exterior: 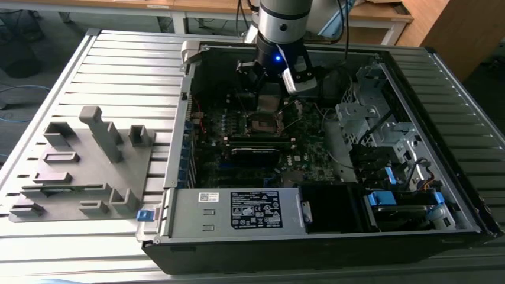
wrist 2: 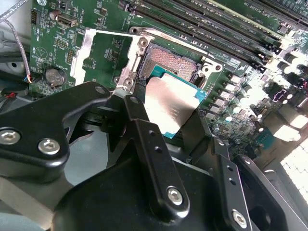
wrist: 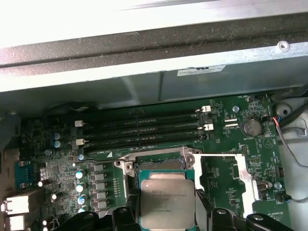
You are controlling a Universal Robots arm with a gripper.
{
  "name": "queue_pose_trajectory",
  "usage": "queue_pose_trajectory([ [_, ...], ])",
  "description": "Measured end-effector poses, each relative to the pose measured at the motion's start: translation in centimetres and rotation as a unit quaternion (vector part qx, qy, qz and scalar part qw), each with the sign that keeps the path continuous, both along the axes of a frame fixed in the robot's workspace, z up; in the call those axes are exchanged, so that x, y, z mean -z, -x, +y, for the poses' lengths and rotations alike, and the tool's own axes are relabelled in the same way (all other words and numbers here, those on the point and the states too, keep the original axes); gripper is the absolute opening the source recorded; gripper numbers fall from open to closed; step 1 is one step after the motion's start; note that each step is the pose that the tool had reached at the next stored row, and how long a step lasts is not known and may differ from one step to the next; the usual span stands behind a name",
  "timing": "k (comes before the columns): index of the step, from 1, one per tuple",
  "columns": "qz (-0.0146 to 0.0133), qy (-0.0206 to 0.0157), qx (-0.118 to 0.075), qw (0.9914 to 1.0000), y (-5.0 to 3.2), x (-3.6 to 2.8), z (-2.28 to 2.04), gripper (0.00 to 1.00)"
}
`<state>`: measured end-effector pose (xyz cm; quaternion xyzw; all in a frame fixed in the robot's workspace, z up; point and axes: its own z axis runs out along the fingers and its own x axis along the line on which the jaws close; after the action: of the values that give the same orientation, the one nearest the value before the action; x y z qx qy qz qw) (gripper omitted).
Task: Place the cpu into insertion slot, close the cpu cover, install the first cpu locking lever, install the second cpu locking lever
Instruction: 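Place the cpu into insertion slot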
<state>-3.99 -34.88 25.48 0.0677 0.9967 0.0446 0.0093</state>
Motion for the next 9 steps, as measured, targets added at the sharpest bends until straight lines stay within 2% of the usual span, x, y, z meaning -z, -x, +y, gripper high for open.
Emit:
queue_pose_trajectory([
  [9,0.0,0.0001,0.005,0.99999,0.0,0.0,0.0,0.54],
])
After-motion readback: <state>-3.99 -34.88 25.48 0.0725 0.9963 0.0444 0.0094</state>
